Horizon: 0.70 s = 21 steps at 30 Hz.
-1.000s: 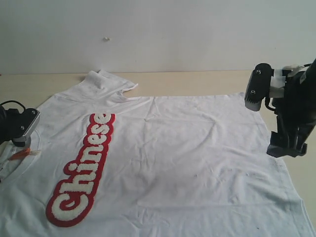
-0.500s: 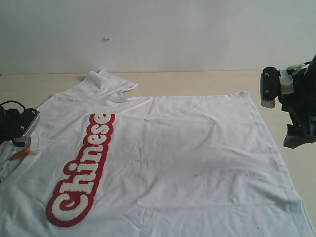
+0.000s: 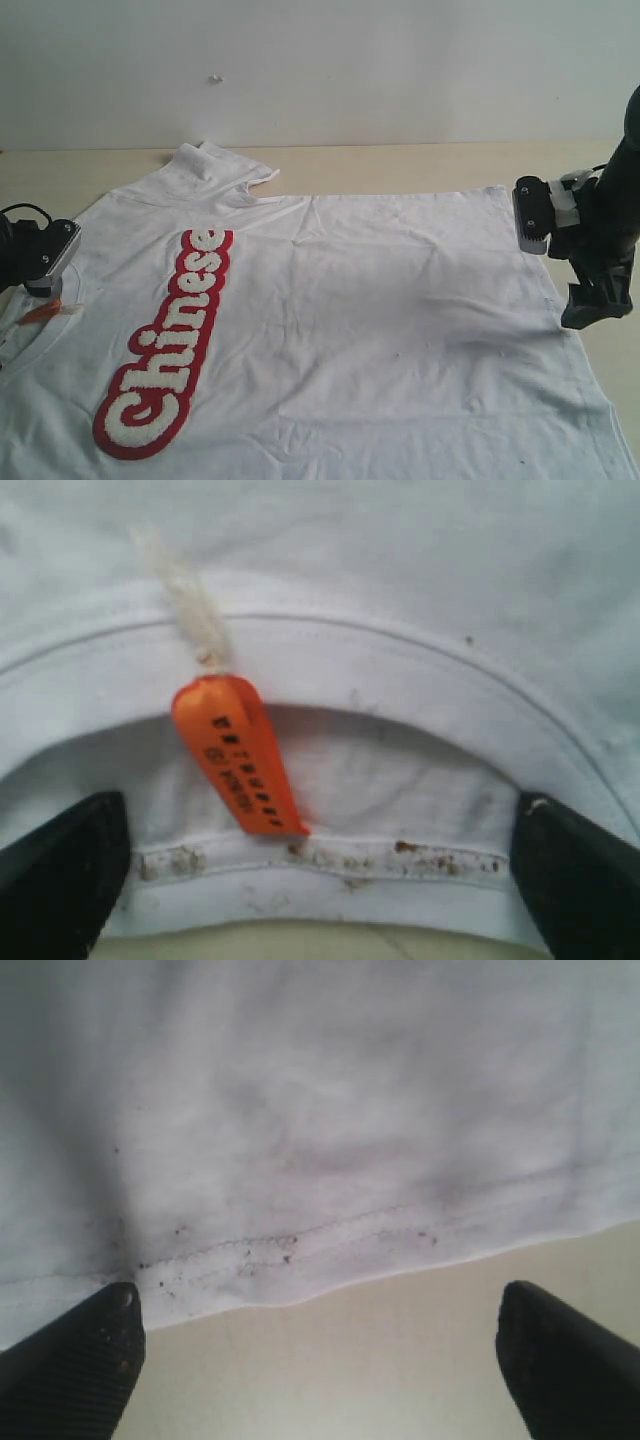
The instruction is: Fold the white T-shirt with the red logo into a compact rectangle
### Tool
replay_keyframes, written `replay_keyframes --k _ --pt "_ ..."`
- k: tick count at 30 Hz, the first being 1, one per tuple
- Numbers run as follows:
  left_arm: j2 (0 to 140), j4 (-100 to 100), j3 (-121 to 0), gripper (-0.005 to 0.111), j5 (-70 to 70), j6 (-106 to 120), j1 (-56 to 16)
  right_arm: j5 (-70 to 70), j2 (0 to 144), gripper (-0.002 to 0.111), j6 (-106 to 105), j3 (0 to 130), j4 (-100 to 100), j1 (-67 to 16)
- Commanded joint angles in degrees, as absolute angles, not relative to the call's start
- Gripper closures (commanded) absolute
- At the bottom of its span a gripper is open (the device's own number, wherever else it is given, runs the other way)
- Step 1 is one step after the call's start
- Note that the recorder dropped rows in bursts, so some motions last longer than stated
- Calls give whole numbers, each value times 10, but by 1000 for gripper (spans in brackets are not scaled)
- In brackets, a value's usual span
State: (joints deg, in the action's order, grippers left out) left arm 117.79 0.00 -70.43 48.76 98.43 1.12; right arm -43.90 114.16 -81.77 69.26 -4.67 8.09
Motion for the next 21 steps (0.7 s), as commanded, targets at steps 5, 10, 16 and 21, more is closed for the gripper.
replay_keyframes --k 5,10,16,21 --pt "1185 10 -702 1 491 983 15 -431 1141 18 -839 697 -71 80" --pt "1185 10 -702 1 491 983 15 -436 1157 18 -839 697 -78 80" --pt "1185 10 -702 1 491 983 15 -437 1161 18 -839 697 -74 80" --pt "1185 10 -702 1 491 983 15 -444 1186 18 -839 697 -61 80"
